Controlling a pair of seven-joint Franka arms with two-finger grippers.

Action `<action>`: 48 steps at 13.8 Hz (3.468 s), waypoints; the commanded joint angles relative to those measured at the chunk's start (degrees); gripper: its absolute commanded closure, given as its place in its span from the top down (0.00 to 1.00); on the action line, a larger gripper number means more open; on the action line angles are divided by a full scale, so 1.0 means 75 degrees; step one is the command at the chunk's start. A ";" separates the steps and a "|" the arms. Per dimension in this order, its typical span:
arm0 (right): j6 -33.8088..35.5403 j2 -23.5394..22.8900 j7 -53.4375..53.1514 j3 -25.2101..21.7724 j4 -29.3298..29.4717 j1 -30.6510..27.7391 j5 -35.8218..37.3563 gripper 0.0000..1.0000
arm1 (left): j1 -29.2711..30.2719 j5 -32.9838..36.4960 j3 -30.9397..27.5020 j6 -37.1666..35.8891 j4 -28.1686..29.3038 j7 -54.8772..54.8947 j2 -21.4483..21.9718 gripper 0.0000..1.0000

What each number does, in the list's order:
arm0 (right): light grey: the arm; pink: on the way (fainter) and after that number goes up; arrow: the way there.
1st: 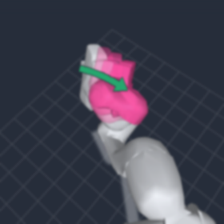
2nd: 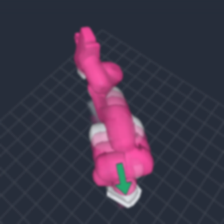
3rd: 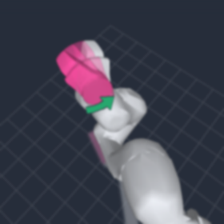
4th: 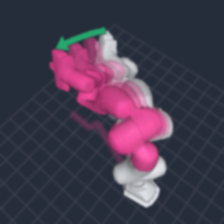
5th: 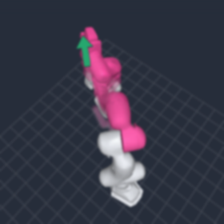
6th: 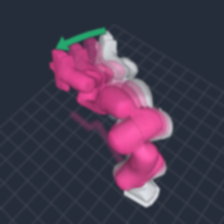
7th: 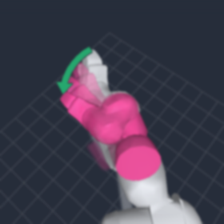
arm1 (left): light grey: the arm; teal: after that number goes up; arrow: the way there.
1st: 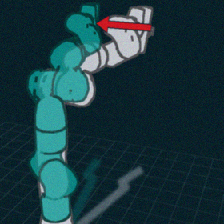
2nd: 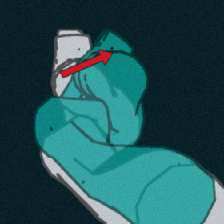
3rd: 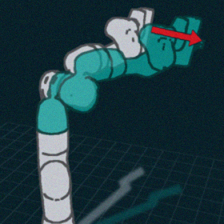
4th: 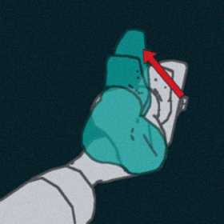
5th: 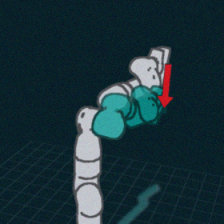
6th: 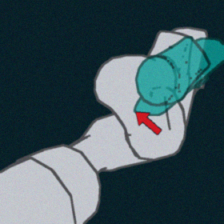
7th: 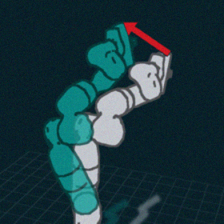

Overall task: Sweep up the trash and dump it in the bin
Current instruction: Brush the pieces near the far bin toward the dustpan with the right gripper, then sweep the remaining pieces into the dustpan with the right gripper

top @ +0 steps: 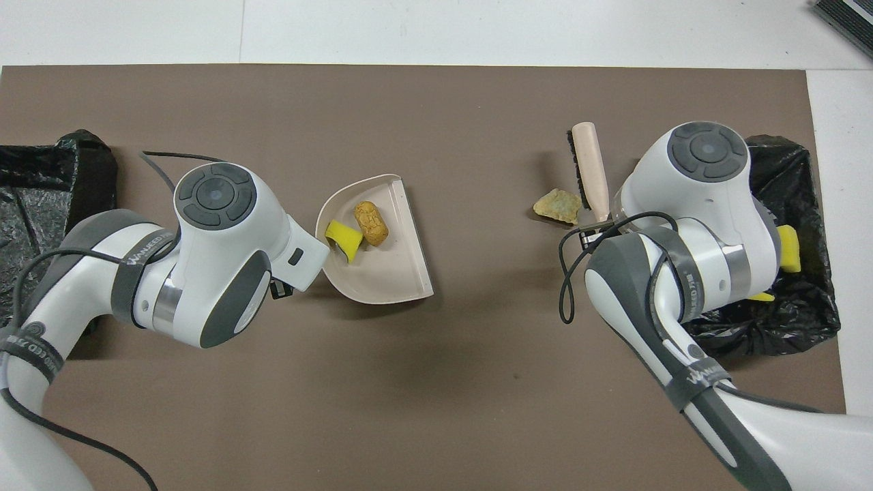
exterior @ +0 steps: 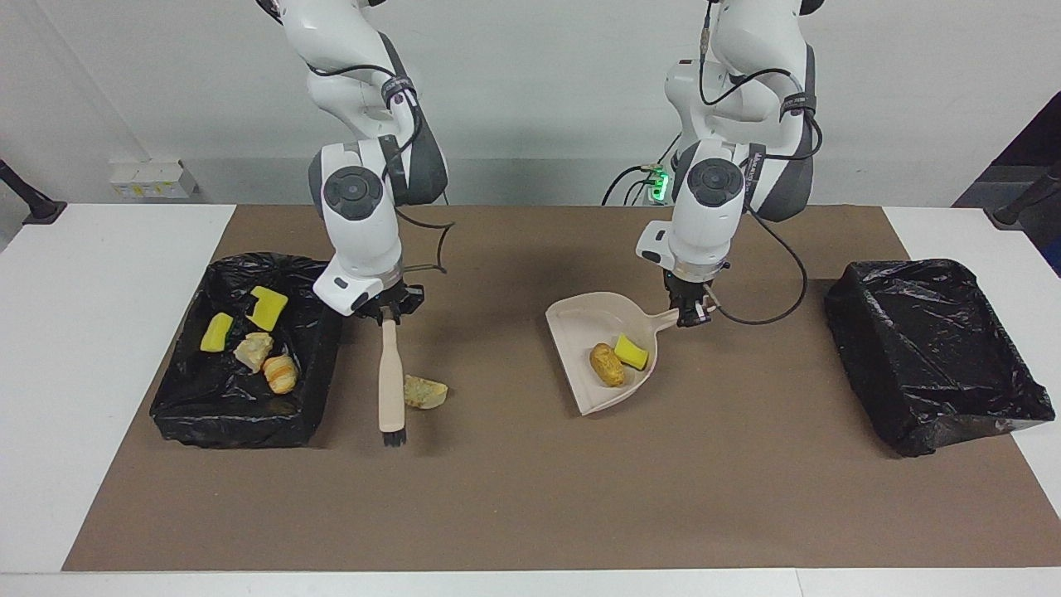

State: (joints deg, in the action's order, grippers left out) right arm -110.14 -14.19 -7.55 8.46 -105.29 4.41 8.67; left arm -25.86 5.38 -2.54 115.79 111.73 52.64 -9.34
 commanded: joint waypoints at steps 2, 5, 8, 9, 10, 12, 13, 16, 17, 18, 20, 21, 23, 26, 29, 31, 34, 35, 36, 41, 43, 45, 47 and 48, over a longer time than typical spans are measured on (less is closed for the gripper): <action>0.0084 -0.0451 0.0361 0.0125 0.0258 -0.0306 0.0717 0.00 | 0.0062 0.0115 0.0034 -0.0180 0.0008 -0.0104 0.0027 0.00; -0.0116 -0.0545 0.0433 0.0149 0.0094 -0.0225 0.0754 0.00 | 0.0062 0.0115 0.0034 -0.0122 0.0102 -0.0163 0.0062 0.00; 0.0176 -0.0452 0.0339 0.0184 0.0024 0.0102 0.0300 0.00 | 0.0062 0.0115 0.0034 -0.0063 0.0336 -0.0174 0.0179 0.00; 0.0270 -0.0429 0.0293 0.0184 0.0023 0.0243 -0.0063 0.00 | 0.0050 0.0115 0.0034 -0.0040 0.0348 -0.0186 0.0191 0.00; 0.0329 -0.0405 0.0280 0.0196 0.0012 0.0360 -0.0217 0.00 | 0.0050 0.0115 0.0046 -0.0028 0.0395 -0.0186 0.0214 0.00; 0.0318 -0.0300 0.0082 0.0196 -0.0116 0.0688 -0.0603 0.00 | 0.0039 0.0115 0.0046 0.0147 0.0628 -0.0186 0.0331 0.00; 0.0306 -0.0265 -0.0070 0.0196 -0.0152 0.0840 -0.0860 0.00 | 0.0039 0.0115 0.0046 0.0287 0.0804 -0.0186 0.0401 0.00; -0.0032 -0.0019 -0.0842 0.0196 -0.0468 0.1519 -0.1703 0.00 | 0.0027 0.0115 0.0046 0.0627 0.1238 -0.0186 0.0613 0.00; -0.0162 0.0028 -0.0914 0.0196 -0.0562 0.1753 -0.1962 0.00 | 0.0015 0.0115 0.0058 0.0686 0.1343 -0.0186 0.0671 0.00; -0.0174 0.0087 -0.1066 0.0196 -0.0620 0.1860 -0.2278 0.00 | 0.0015 0.0115 0.0046 0.0780 0.1449 -0.0186 0.0707 0.00; -0.0151 0.0134 -0.1172 0.0196 -0.0691 0.1919 -0.2772 0.00 | 0.0003 0.0115 0.0058 0.0979 0.1648 -0.0186 0.0800 0.00; -0.0140 0.0204 -0.1208 0.0196 -0.0715 0.2105 -0.2854 0.00 | -0.0020 0.0115 0.0058 0.1038 0.1730 -0.0174 0.0835 0.00; -0.0139 0.0274 -0.1523 0.0196 -0.0726 0.2387 -0.3170 0.00 | -0.0055 0.0115 0.0069 0.1097 0.1778 -0.0174 0.0848 0.00; -0.0151 0.0333 -0.1734 0.0196 -0.0703 0.2751 -0.3593 0.00 | -0.0173 0.0115 0.0069 0.1623 0.1848 -0.0163 0.0660 0.00; -0.0151 0.0380 -0.2144 0.0196 -0.0633 0.3102 -0.3652 0.00 | -0.0173 0.0115 0.0069 0.1800 0.1837 -0.0069 0.0637 0.00; -0.0151 0.0403 -0.2239 0.0207 -0.0609 0.3197 -0.3664 0.00 | -0.0172 0.0115 0.0069 0.1928 0.1837 -0.0045 0.0625 0.00; -0.0140 0.0555 -0.2286 0.0453 -0.0609 0.3209 -0.3664 0.00 | -0.0172 0.0115 0.0069 0.2000 0.1848 -0.0034 0.0590 0.00; -0.0116 0.0591 -0.2321 0.0535 -0.0609 0.3220 -0.3675 0.00 | -0.0172 0.0115 0.0069 0.2011 0.1848 -0.0034 0.0590 0.00; -0.0116 0.0614 -0.2402 0.0559 -0.0609 0.3221 -0.3676 0.00 | -0.0149 0.0115 0.0069 0.2011 0.1837 -0.0034 0.0590 0.00; -0.0046 0.1047 -0.2415 0.0547 -0.0597 0.3139 -0.3676 0.00 | -0.0055 0.0103 0.0069 0.2023 0.1825 0.0189 0.0578 0.00; 0.0071 0.1293 -0.2450 0.0501 -0.0633 0.3069 -0.3664 0.00 | -0.0032 0.0103 0.0058 0.1953 0.1499 0.0259 0.0380 0.00; 0.0177 0.1551 -0.2601 0.0489 -0.0691 0.2893 -0.3548 0.00 | 0.0143 0.0092 0.0069 0.1812 0.1135 0.0469 0.0192 0.00; 0.0177 0.1669 -0.3034 0.0489 -0.0831 0.2892 -0.3244 0.00 | 0.0424 0.0057 0.0069 0.1614 0.0807 0.0680 0.0109 0.00; 0.0177 0.1739 -0.3314 0.0500 -0.0925 0.2892 -0.3126 0.00 | 0.0576 0.0022 0.0069 0.1346 0.0585 0.0890 0.0109 0.00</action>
State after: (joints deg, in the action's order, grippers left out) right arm -108.80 -3.57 -28.55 11.81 -109.52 26.50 -16.48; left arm -24.10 5.74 -2.28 128.47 120.22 56.20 -7.35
